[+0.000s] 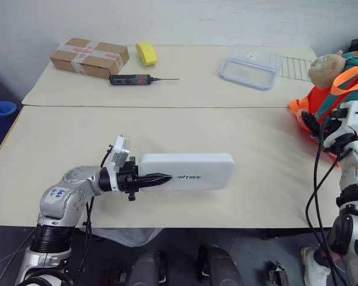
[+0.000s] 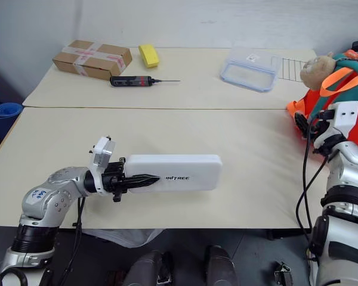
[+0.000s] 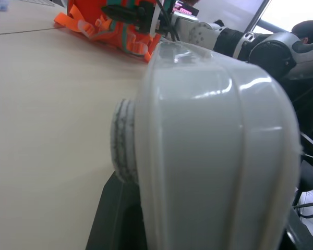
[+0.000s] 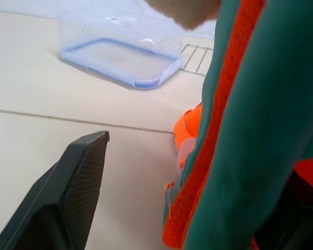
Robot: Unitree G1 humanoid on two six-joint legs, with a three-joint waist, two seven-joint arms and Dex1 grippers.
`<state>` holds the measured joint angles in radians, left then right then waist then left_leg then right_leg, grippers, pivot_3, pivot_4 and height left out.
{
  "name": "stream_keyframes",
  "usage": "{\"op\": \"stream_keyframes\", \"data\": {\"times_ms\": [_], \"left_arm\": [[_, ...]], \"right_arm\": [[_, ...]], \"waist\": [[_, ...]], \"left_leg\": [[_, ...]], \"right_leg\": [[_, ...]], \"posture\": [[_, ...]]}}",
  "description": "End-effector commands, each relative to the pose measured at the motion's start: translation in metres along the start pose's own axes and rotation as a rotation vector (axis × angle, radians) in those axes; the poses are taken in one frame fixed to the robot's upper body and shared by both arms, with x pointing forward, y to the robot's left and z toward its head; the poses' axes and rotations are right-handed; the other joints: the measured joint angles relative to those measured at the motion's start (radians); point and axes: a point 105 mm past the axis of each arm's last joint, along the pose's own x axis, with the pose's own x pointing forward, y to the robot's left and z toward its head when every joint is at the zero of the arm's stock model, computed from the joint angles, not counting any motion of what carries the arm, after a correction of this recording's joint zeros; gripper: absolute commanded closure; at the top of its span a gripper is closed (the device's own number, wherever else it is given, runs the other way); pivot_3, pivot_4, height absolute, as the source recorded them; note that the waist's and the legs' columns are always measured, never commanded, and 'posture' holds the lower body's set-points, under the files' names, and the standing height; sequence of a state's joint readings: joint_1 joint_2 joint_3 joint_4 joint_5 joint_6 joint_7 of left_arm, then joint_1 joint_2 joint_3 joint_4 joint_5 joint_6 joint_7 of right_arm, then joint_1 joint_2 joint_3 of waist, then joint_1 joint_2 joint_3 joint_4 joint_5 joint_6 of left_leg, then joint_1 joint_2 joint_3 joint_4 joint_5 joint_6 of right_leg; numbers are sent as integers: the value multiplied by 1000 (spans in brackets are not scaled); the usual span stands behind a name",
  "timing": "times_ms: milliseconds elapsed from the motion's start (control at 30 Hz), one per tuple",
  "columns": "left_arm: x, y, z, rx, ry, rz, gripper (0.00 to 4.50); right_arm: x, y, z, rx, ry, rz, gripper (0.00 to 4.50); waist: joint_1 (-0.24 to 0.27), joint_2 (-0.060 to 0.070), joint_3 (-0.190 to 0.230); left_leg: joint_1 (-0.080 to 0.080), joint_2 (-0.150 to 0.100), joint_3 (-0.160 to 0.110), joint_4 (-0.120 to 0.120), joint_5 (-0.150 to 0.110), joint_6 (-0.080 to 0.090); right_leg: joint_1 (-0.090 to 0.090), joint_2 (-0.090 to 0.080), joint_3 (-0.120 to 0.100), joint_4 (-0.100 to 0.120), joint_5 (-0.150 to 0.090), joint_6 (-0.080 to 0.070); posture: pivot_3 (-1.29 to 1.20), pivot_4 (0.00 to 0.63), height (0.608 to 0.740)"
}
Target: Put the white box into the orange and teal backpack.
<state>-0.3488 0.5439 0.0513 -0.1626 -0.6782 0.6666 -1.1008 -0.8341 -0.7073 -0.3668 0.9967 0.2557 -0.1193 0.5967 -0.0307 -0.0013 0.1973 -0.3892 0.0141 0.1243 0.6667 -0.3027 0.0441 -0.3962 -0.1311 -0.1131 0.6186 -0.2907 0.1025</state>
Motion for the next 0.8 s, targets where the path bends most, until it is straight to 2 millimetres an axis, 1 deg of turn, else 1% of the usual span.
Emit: {"op": "stream_keyframes", "data": {"times_ms": [33,67,100,133,267,300,367,400,433,500,567,600,633,667,733,767,800], "left_arm": [[4,-3,13,49,-42,-28,3293],[5,-2,13,52,-43,-29,3293],[5,-2,13,53,-44,-28,3293],[5,-1,14,54,-47,-25,3293],[-1,1,15,48,-59,-6,3293],[-4,3,15,49,-67,11,3293],[-11,6,19,41,-106,48,3293],[-15,7,22,35,-133,64,3293],[-19,7,24,29,-147,74,3293],[-29,7,28,23,-157,100,3293],[-45,7,31,1,-167,136,3293],[-51,8,33,-11,-173,148,3293],[-60,8,36,-17,-184,172,3293],[-68,7,39,-20,-191,189,3293],[-77,5,45,-20,-200,209,3293],[-79,4,47,-20,-204,213,3293],[-85,4,53,-12,-223,240,3293]], "right_arm": [[10,3,23,-32,-93,-16,940],[13,5,26,-32,-104,-8,1309],[15,10,29,-27,-124,21,1508],[17,16,34,-22,-149,54,1822],[17,40,49,32,-250,223,3249],[16,50,52,80,-275,289,3543],[11,79,60,229,-326,467,4322],[5,96,63,281,-334,562,4472],[-4,113,65,330,-329,651,4472],[-27,147,70,418,-294,821,4472],[-61,183,76,502,-221,999,4472],[-74,196,77,523,-182,1061,4472],[-92,209,80,558,-134,1137,4472],[-108,219,83,590,-93,1204,4472],[-132,231,88,633,-27,1294,4472],[-140,234,90,645,-4,1321,4472],[-154,236,91,648,41,1378,4472]], "waist": [[-1,0,0],[0,0,0],[0,0,0],[0,0,0],[0,0,0],[0,0,0],[-2,0,0],[-2,0,0],[-2,0,0],[3,1,0],[1,1,1],[1,2,1],[-1,2,1],[0,2,1],[3,2,1],[3,2,1],[5,2,1]], "left_leg": [[0,0,0,0,0,0],[0,0,0,0,0,0],[0,0,0,0,0,-1],[0,0,0,0,0,-1],[0,0,0,0,0,0],[0,0,0,0,0,-1],[0,0,0,0,0,0],[0,1,0,0,0,-1],[0,2,-1,-1,0,-1],[0,3,-4,-1,0,-2],[-1,3,-6,-1,-1,-3],[-1,3,-5,-2,-1,-4],[-1,3,-5,-2,-1,-4],[-1,3,-5,-1,-1,-4],[-1,3,-5,-1,-1,-4],[-1,3,-6,-1,-2,-4],[-1,3,-6,-2,-3,-4]], "right_leg": [[0,0,0,0,0,0],[0,0,0,0,0,0],[0,0,0,0,0,0],[0,0,0,0,0,0],[0,0,0,0,0,0],[0,0,0,0,0,0],[0,0,0,0,0,0],[0,0,0,0,0,0],[0,-1,0,0,0,0],[0,-1,0,1,0,-1],[-1,-1,0,2,-1,-2],[-1,-1,0,2,-1,-2],[-2,-1,0,2,-1,-2],[-2,-1,0,2,-1,-2],[-2,-2,0,2,-1,-2],[-2,-2,0,2,-1,-2],[-2,-3,0,2,-1,-2]], "posture": [[0,150,740],[0,150,740],[0,150,740],[0,150,740],[0,150,740],[0,150,740],[0,150,740],[0,150,740],[0,150,740],[0,150,740],[0,150,740],[0,150,740],[0,150,740],[0,150,740],[0,150,740],[0,150,740],[0,150,740]]}}
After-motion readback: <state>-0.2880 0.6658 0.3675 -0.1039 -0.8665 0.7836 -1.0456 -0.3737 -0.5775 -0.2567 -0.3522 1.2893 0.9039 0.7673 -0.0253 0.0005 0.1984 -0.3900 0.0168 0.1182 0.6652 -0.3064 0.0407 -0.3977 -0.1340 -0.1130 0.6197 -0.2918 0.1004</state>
